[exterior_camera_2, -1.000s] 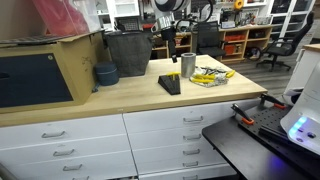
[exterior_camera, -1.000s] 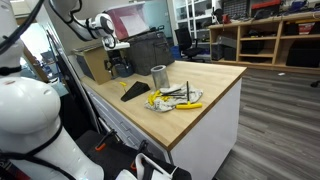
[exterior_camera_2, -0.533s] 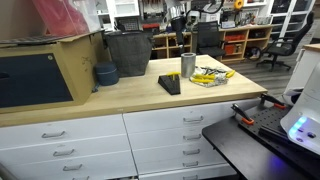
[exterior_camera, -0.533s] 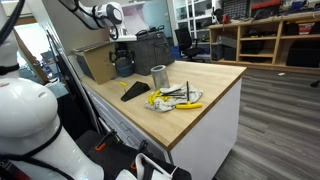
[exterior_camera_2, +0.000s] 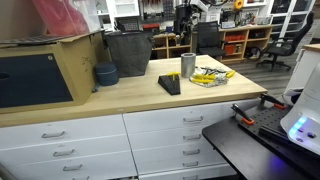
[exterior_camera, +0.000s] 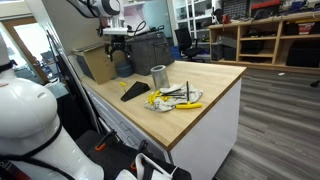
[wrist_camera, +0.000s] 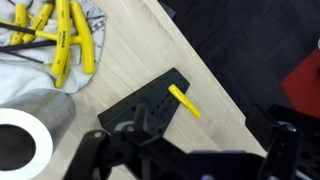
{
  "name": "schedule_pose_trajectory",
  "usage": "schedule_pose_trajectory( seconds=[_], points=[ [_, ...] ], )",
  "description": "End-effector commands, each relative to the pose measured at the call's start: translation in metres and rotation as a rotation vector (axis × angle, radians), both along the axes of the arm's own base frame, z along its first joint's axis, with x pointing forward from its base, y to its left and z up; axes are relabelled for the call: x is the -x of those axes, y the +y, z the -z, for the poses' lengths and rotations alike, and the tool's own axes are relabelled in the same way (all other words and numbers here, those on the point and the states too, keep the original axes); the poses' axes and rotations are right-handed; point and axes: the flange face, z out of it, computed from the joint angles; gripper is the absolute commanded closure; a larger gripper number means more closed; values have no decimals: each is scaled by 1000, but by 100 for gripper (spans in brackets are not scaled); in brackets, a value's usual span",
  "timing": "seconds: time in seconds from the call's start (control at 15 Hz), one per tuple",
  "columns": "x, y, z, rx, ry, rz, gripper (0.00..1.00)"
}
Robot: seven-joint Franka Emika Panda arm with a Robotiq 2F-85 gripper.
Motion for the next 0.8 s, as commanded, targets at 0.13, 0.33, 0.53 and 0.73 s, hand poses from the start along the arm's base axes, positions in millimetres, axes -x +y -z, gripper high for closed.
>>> schedule_pose_trajectory(
  seconds=[0.13,0.33,0.53,0.73],
  points=[
    [41,17,-22,80,6,286,0],
    [51,24,-29,115,-37,393,0],
    [55,25,-39,149,-89,467,0],
    [55,29,-51,141,-257,502,0]
  ],
)
